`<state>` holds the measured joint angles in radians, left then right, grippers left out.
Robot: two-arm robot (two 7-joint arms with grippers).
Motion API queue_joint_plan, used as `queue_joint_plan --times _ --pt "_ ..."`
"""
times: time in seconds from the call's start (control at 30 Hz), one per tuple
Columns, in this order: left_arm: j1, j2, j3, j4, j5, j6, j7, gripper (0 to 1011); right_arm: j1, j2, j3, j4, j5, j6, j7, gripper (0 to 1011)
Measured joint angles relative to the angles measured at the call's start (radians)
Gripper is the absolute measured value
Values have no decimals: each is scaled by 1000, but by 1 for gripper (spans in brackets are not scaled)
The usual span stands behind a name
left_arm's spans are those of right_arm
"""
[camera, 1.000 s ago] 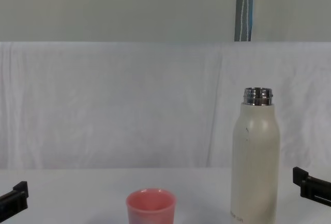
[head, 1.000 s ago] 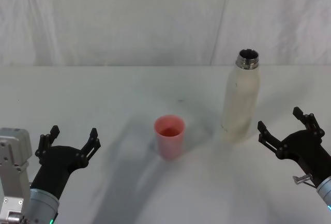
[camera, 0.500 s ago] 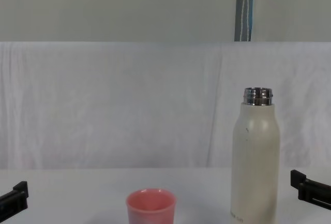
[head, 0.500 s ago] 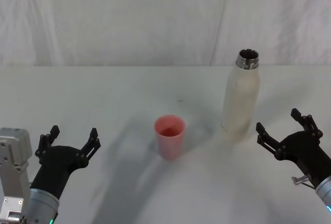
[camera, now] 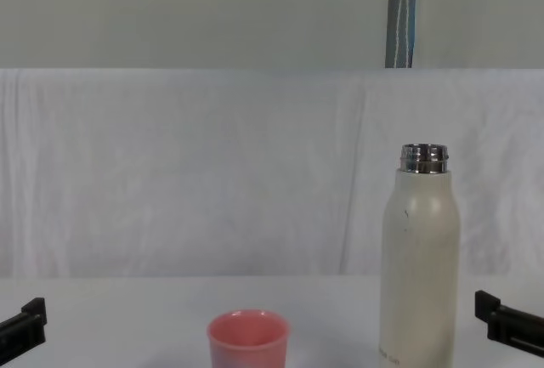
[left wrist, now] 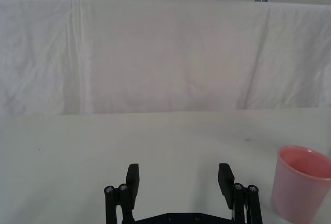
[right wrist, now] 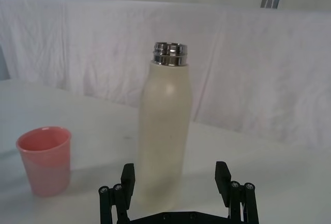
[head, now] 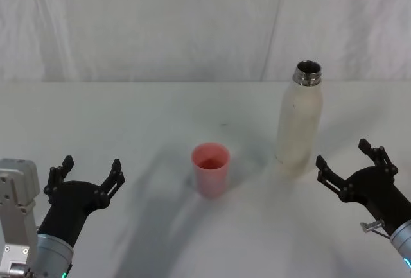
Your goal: Grasp the thermos with one hand and pour water into the cup lid.
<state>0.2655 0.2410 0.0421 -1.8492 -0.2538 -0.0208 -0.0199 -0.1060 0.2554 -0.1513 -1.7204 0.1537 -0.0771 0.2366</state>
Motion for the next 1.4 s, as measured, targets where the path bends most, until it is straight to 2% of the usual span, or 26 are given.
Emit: queue_joint_plan --times 0.5,1.4 --pt "0 0 0 0 0 0 0 1001 -21 -13 -16 -16 23 31 -5 1001" --pt "0 0 0 0 0 0 0 1001 -13 -29 -52 -9 35 55 -12 1001"
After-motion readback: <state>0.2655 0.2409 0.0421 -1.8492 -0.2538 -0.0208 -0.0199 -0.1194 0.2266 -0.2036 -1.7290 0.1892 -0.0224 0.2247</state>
